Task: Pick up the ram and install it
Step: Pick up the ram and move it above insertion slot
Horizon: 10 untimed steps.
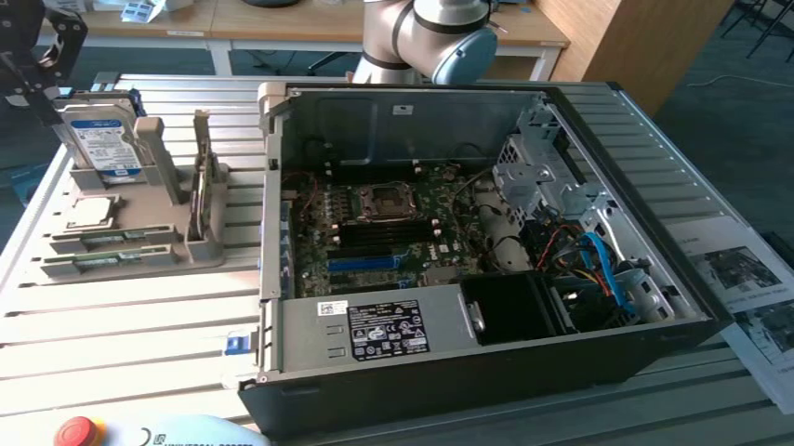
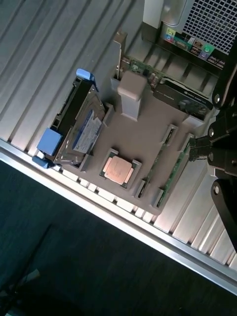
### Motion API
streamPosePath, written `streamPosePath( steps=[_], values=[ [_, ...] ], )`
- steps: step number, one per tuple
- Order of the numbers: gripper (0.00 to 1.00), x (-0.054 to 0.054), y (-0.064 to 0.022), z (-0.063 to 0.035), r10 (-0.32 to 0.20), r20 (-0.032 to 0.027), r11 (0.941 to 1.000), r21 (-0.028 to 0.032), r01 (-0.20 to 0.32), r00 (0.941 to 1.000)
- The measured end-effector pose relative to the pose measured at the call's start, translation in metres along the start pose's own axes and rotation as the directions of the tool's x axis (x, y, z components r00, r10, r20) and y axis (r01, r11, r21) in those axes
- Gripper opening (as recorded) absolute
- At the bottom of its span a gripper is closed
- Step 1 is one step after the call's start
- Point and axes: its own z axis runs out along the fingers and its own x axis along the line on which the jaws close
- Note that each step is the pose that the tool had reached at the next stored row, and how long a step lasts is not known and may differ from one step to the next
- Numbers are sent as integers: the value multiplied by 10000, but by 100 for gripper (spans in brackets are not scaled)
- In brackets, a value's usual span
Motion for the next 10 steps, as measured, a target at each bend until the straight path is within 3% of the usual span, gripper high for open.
streamPosePath(
  steps=[5,10],
  values=[
    [10,0,0,0,-771,-34,9970,-19,771,9970],
    [10,0,0,1,-1608,-69,9870,-44,1607,9870]
  ],
)
